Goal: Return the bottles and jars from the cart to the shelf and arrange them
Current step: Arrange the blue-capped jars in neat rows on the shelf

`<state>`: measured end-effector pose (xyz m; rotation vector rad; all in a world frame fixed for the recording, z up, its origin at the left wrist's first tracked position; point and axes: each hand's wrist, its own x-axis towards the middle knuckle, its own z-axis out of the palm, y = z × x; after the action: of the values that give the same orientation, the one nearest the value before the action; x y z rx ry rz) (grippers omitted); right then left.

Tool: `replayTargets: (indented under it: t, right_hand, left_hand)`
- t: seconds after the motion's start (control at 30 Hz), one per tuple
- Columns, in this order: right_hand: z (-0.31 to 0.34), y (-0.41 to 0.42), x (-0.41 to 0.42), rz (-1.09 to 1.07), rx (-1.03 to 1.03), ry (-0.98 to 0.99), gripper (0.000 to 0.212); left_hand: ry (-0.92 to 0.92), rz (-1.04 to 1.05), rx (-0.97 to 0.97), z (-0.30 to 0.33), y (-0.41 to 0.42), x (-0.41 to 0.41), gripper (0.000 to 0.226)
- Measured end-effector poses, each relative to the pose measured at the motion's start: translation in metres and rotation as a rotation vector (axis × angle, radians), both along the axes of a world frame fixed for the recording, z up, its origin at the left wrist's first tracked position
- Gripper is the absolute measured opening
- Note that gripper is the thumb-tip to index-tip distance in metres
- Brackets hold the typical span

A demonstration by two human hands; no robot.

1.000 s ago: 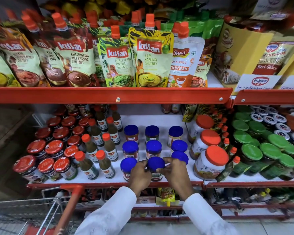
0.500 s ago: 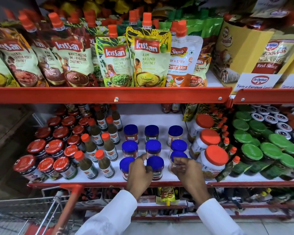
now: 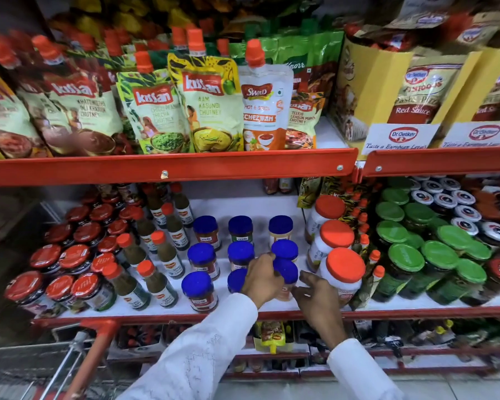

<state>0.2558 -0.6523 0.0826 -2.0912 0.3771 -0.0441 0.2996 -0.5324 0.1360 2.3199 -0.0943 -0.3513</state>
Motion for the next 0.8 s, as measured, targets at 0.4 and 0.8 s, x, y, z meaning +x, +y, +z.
replayTargets:
  t: [0.4, 0.8]
  right_hand:
    - [-0.005, -0.018, 0.009, 0.017, -0.052, -0.073, 0.04]
    - [0.001, -0.02, 0.004, 0.037, -0.064, -0.12, 0.035]
  left_hand:
    - [0.022, 0.123, -0.061, -0.015, -0.012, -0.013, 0.024]
    - [0.063, 0.153, -0.091, -0.016, -0.009, -0.013, 0.032]
